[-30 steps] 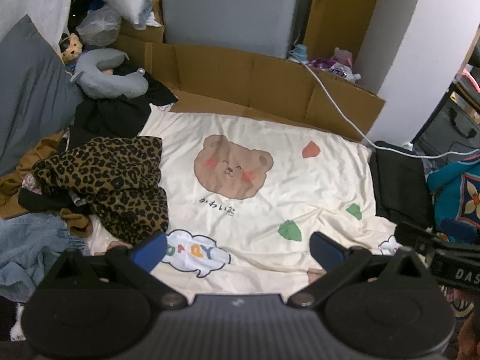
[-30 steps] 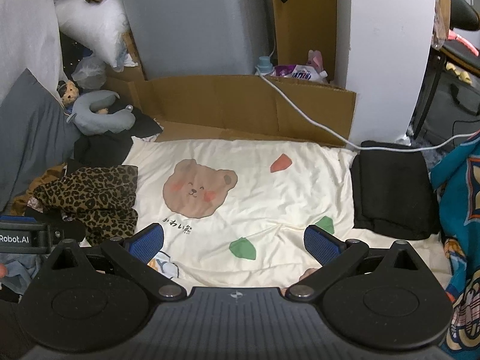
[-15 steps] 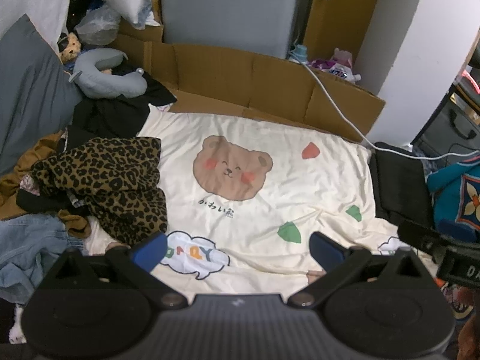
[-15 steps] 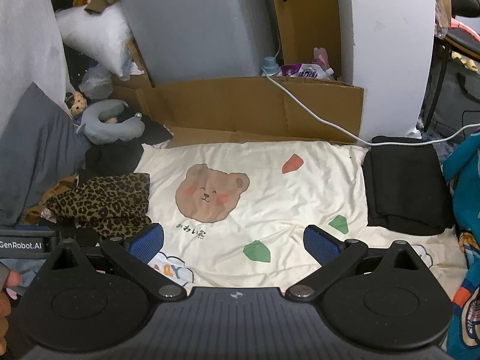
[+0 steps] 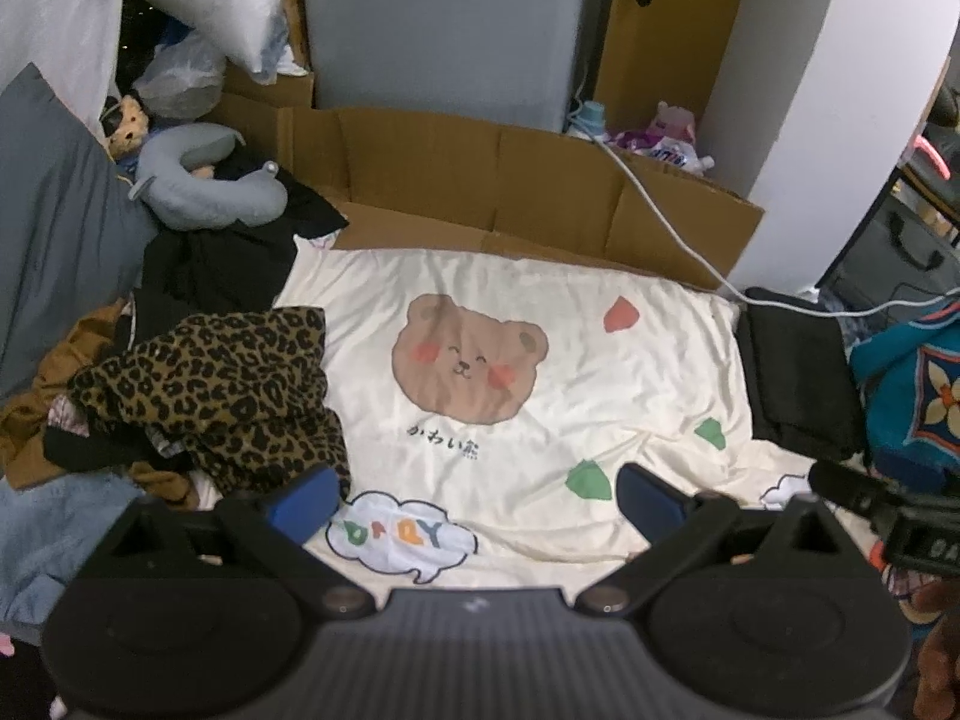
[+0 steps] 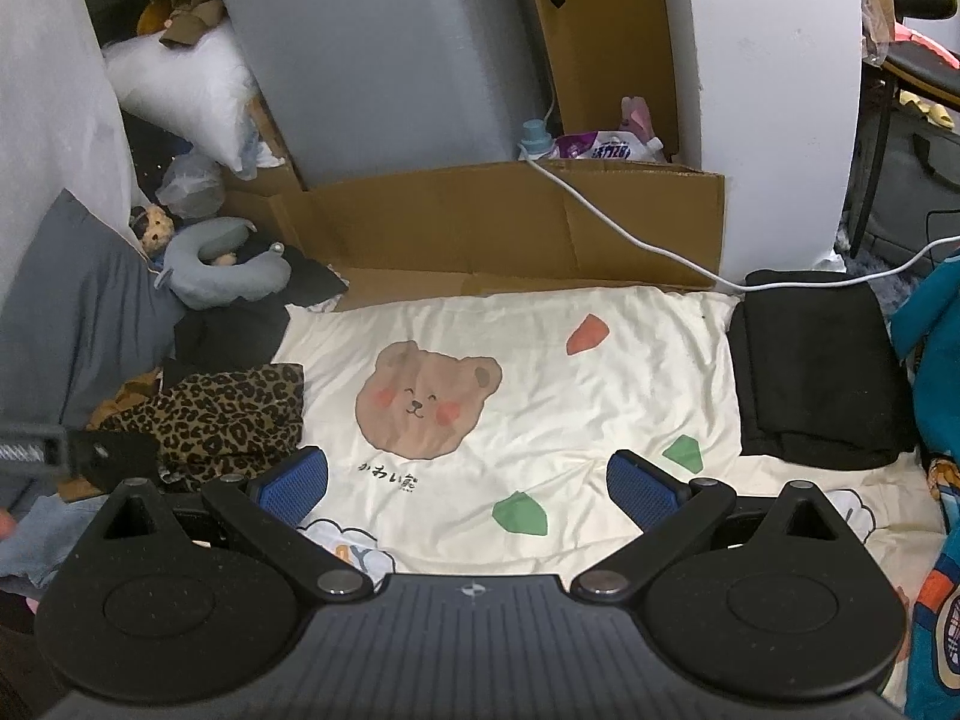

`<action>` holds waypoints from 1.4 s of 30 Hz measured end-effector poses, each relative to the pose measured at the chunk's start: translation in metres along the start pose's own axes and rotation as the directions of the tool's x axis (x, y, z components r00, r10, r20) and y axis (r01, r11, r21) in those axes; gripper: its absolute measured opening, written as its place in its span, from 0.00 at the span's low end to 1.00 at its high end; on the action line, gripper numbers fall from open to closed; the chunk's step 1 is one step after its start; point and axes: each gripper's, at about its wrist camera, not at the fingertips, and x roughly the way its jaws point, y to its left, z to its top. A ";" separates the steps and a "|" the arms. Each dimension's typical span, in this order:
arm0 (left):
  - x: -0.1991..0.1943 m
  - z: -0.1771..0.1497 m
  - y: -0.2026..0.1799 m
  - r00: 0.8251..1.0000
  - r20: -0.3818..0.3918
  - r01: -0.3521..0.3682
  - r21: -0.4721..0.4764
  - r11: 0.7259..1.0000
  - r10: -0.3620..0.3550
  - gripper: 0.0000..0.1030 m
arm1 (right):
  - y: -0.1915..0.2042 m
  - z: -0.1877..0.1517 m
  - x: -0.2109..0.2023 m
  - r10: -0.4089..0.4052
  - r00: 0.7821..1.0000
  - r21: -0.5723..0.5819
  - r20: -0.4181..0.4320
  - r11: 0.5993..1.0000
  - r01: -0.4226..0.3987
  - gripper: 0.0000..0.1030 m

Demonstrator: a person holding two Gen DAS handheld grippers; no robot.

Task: Fold clothes
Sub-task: 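Move the right tool to the leopard-print garment and close on its edge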

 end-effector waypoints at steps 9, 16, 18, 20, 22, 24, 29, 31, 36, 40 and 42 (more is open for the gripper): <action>0.018 0.015 0.045 0.999 -0.036 -0.039 -0.004 0.999 0.039 0.98 | 0.003 0.009 0.002 0.016 1.000 0.013 0.025 1.000 -0.016 0.98; 0.015 0.034 0.085 0.998 -0.016 -0.060 -0.044 0.997 0.059 0.97 | 0.010 0.018 0.006 0.024 0.999 0.003 0.025 1.000 -0.024 0.98; 0.014 0.040 0.096 0.998 -0.011 -0.066 -0.055 0.996 0.065 0.98 | 0.009 0.020 0.007 0.028 0.999 0.015 0.024 0.999 -0.029 0.98; 0.013 0.046 0.108 0.997 -0.005 -0.071 -0.066 0.995 0.071 0.98 | 0.008 0.023 0.009 0.042 0.999 0.038 0.024 0.998 -0.043 0.98; 0.012 0.051 0.120 0.997 0.003 -0.077 -0.081 0.994 0.077 0.97 | 0.010 0.026 0.012 0.045 0.999 0.051 0.028 0.998 -0.046 0.98; 0.013 0.057 0.135 0.996 0.012 -0.082 -0.101 0.991 0.084 0.97 | 0.013 0.027 0.015 0.043 0.998 0.055 0.039 0.998 -0.045 0.98; 0.026 0.065 0.166 0.995 0.003 -0.097 -0.158 0.983 0.098 0.88 | 0.024 0.023 0.031 0.054 0.997 0.051 0.048 0.997 -0.057 0.97; 0.029 0.066 0.178 0.994 0.005 -0.103 -0.180 0.978 0.105 0.87 | 0.030 0.019 0.041 0.057 0.998 0.050 0.037 0.997 -0.059 0.93; 0.040 0.063 0.206 0.994 -0.015 -0.105 -0.250 0.963 0.104 0.82 | 0.045 0.004 0.069 0.081 0.997 0.043 0.004 0.996 -0.081 0.82; 0.049 0.067 0.219 0.993 -0.031 -0.117 -0.275 0.954 0.113 0.80 | 0.061 -0.010 0.090 0.116 0.993 0.025 -0.015 0.993 -0.116 0.82; 0.054 0.069 0.223 0.992 -0.045 -0.124 -0.277 0.953 0.116 0.80 | 0.071 -0.017 0.101 0.138 0.990 0.016 -0.026 0.990 -0.138 0.82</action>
